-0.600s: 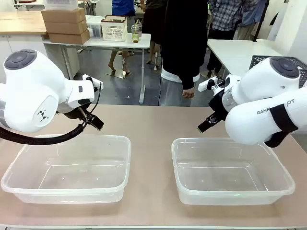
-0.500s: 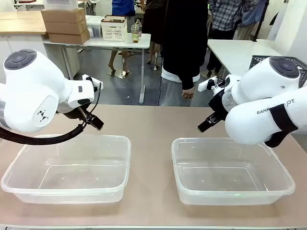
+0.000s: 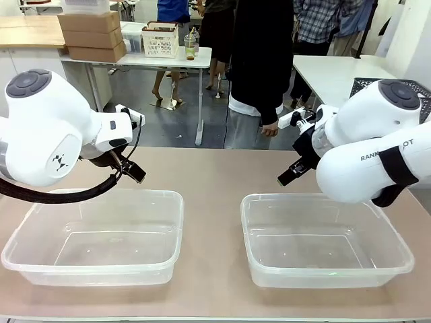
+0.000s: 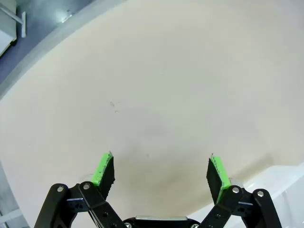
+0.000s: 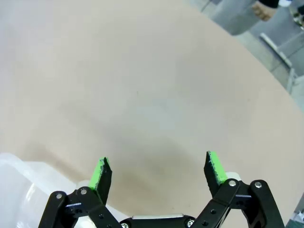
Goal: Sort the waste into each basket.
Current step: Pick up the Organizing box on the left side of the table and lift it.
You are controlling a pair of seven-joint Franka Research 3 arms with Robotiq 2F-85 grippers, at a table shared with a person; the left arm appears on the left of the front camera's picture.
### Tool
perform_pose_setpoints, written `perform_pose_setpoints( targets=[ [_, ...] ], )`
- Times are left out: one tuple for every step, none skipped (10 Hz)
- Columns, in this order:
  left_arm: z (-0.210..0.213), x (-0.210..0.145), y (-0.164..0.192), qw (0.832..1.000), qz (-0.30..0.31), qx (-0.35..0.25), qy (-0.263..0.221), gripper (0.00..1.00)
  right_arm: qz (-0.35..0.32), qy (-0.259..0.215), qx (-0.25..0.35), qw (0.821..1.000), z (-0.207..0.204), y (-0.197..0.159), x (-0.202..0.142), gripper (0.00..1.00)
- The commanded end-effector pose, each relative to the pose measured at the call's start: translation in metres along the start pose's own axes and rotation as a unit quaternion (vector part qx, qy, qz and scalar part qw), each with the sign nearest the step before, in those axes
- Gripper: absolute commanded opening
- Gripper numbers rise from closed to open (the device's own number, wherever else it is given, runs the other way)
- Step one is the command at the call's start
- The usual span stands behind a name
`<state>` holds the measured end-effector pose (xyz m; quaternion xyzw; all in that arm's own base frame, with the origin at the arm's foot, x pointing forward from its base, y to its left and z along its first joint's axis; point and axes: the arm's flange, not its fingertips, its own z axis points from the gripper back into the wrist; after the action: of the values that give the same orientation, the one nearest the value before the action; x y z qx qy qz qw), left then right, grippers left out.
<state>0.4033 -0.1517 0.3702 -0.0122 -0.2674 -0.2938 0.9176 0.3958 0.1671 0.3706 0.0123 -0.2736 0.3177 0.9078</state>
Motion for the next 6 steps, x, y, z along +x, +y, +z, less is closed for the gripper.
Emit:
perform_pose_setpoints(
  targets=[
    [0.000,0.000,0.000,1.000,0.000,0.000,0.000,1.00,0.000,0.000,0.000,1.000,0.000,0.000,0.000,1.00],
    [0.000,0.000,0.000,1.000,0.000,0.000,0.000,1.00,0.000,0.000,0.000,1.000,0.000,0.000,0.000,1.00],
    [0.000,0.000,0.000,1.000,0.000,0.000,0.000,1.00,0.000,0.000,0.000,1.000,0.000,0.000,0.000,1.00],
    [0.000,0.000,0.000,1.000,0.000,0.000,0.000,1.00,0.000,0.000,0.000,1.000,0.000,0.000,0.000,1.00],
    [0.000,0.000,0.000,1.000,0.000,0.000,0.000,1.00,0.028,-0.028,0.031,0.999,0.057,-0.012,0.000,1.00],
    [0.060,-0.003,-0.011,1.000,0.010,-0.002,-0.011,1.00,0.014,-0.038,0.022,0.999,0.124,-0.013,-0.010,1.00]
  ],
)
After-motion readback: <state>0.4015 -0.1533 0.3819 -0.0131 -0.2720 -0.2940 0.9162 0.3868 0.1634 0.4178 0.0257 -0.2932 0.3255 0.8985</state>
